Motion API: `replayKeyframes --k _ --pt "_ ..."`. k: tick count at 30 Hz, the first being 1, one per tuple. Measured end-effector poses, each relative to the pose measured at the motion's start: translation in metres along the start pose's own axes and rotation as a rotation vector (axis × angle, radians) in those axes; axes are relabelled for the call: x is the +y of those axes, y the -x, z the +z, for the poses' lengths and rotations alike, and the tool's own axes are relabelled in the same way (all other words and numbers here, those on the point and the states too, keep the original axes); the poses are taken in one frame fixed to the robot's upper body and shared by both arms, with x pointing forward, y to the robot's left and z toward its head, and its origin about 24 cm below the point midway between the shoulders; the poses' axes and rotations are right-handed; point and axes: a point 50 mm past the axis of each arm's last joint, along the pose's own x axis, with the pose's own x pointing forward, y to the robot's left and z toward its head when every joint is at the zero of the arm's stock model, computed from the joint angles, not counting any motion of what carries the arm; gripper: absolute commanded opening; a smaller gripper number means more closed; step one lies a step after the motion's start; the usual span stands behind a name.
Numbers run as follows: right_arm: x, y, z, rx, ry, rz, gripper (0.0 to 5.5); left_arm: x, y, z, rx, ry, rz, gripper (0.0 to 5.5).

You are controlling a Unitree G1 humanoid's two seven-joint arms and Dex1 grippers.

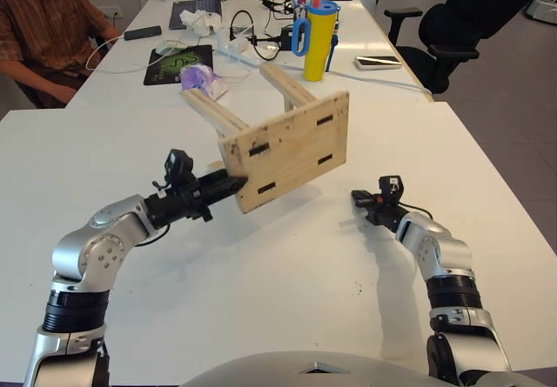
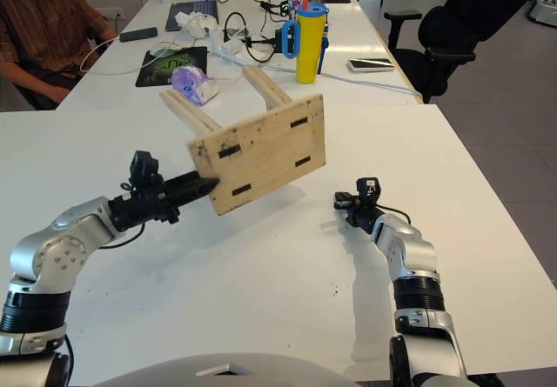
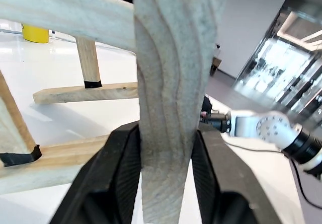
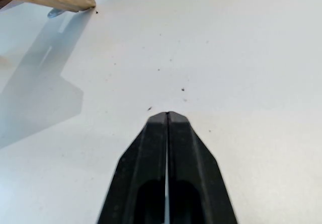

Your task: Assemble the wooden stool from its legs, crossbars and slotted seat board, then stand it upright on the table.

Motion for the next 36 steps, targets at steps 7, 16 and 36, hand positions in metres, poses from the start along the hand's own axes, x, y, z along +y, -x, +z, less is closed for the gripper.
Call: replayKeyframes --k 7,16,36 --pt "0.013 -0.01 -0.001 -0.011 -0.041 0.012 0.0 0.011 -0.018 0.045 -0.258 0.317 0.137 1.33" --pt "0.031 -0.029 0.004 0.033 -0.026 -0.017 0.0 0.055 0.014 0.09 -0.585 0.716 0.476 1.33" --pt "0.037 -0.034 0.003 0.061 -0.001 0.042 0.0 0.058 0.067 0.034 -0.811 0.83 0.526 3.55"
